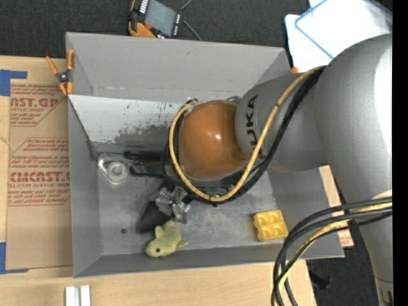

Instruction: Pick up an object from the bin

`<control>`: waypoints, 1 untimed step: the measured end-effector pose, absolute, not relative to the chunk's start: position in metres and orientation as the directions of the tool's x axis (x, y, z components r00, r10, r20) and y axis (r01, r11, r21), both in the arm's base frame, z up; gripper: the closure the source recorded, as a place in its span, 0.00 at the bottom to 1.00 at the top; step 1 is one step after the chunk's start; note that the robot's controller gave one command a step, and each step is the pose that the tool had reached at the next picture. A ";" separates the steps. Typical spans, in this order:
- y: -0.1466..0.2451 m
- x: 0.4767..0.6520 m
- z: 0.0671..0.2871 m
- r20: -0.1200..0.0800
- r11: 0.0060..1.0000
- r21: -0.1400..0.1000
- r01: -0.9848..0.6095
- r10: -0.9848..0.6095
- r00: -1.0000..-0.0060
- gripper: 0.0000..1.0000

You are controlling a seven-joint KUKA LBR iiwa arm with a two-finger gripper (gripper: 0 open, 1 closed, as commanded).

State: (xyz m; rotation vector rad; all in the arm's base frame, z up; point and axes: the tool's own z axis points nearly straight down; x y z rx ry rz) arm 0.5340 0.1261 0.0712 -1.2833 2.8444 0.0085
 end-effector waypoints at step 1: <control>0.126 0.534 0.071 -0.022 0.662 -0.003 -0.750 -0.750 -0.661 1.00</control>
Offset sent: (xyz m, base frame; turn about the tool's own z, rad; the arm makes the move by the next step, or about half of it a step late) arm 0.0011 -0.0168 0.1548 0.0215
